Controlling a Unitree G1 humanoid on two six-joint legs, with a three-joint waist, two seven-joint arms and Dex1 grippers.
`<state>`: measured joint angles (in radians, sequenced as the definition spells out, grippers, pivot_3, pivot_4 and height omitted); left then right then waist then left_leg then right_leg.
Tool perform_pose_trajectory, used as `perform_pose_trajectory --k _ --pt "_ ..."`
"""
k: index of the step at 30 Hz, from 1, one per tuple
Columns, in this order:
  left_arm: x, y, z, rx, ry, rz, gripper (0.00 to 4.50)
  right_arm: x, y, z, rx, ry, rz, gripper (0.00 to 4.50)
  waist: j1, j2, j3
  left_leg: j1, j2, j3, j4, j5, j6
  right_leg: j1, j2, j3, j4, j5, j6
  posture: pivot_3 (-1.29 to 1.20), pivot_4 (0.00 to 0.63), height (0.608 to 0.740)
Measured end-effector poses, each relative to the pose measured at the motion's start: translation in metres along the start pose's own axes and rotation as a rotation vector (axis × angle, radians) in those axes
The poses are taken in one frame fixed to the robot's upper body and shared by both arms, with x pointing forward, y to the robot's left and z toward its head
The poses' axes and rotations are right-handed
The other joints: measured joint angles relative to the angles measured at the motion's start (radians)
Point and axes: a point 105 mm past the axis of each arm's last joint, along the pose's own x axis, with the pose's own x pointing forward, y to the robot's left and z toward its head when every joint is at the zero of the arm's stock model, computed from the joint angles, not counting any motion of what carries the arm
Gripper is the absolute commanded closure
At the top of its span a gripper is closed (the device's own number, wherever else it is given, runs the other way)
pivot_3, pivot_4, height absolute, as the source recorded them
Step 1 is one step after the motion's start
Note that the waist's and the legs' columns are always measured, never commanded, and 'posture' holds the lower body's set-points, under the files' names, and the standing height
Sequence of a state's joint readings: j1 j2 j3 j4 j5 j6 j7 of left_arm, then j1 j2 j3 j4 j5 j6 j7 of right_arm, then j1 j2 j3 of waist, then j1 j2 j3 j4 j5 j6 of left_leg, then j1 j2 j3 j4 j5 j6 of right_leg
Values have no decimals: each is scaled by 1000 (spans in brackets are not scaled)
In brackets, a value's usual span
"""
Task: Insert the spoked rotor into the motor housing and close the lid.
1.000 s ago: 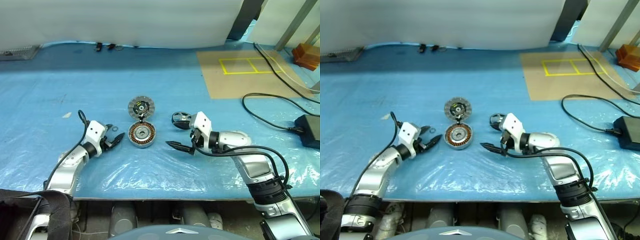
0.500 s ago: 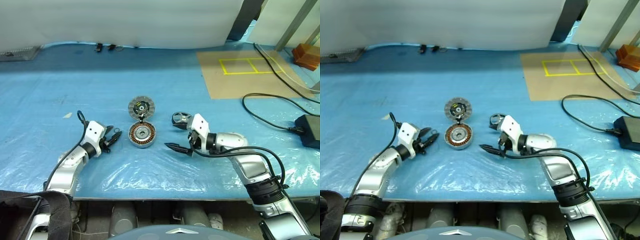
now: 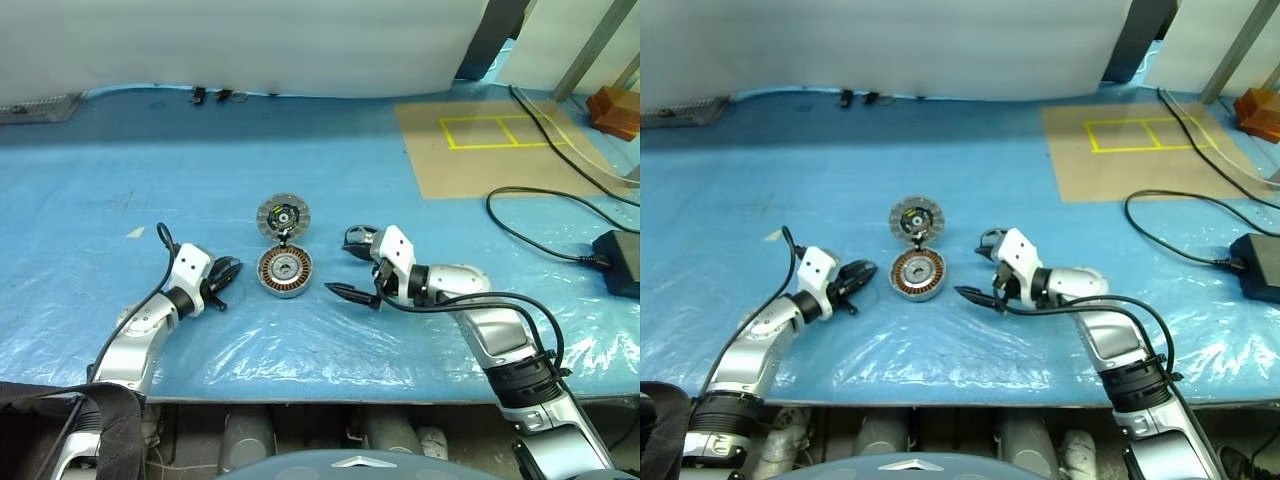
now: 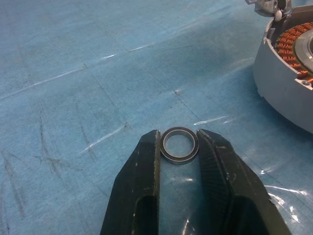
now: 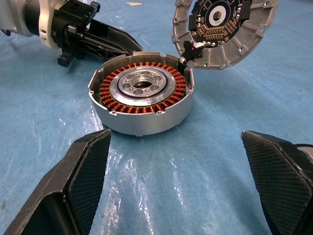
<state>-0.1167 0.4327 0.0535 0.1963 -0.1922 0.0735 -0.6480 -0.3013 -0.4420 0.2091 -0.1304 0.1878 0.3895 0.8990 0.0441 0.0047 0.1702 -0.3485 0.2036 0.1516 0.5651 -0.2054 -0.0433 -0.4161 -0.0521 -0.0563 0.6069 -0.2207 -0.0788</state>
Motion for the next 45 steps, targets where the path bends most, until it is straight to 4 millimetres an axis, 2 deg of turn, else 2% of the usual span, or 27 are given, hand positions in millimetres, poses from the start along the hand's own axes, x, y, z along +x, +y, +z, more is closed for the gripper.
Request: perform_pose_trajectory --k 3,6,8,13,16,22,30,45 --pt "-1 -4 4 1 -27 -33 3389 0 0 0 2 -3 3 0 -1 0 0 0 0 0 0 0 0 0 0 0 -1 0 0 0 150 740" --pt "-3 -21 10 -46 -92 -125 3389 -2 0 0 30 -7 15 0 1 -1 0 -1 0 0 -1 0 0 -2 0 0 -1 0 0 0 150 740" --pt "0 -33 29 -90 -180 -182 3389 -5 0 1 63 -18 26 0 11 -3 2 -3 0 1 -1 0 0 -4 0 -1 -1 4 -7 0 150 740" --pt "9 -36 76 -56 -283 -278 3389 -12 1 13 135 -92 66 0 21 -3 2 -2 0 1 -1 0 1 -4 0 -1 -1 4 -7 0 150 740" --pt "13 -44 88 -45 -299 -333 3389 -15 -1 12 126 -85 56 0 19 -3 2 -3 0 1 -1 1 1 -4 0 -1 -1 4 -7 0 150 740" --pt "14 -58 79 -46 -232 -423 3389 -16 3 0 86 -39 61 0 19 -3 2 -3 0 1 -2 1 0 -4 0 -1 -1 4 -7 0 150 740" --pt "18 -72 64 26 -133 -482 3389 -14 4 0 82 -41 56 0 22 -3 2 -3 0 1 -1 1 0 -4 0 -1 -1 4 -6 0 150 740" --pt "24 -71 65 87 -98 -471 3389 -14 2 -3 92 -36 44 0 22 -3 2 -3 0 1 -1 1 0 -4 0 -1 -1 4 -7 0 150 740"
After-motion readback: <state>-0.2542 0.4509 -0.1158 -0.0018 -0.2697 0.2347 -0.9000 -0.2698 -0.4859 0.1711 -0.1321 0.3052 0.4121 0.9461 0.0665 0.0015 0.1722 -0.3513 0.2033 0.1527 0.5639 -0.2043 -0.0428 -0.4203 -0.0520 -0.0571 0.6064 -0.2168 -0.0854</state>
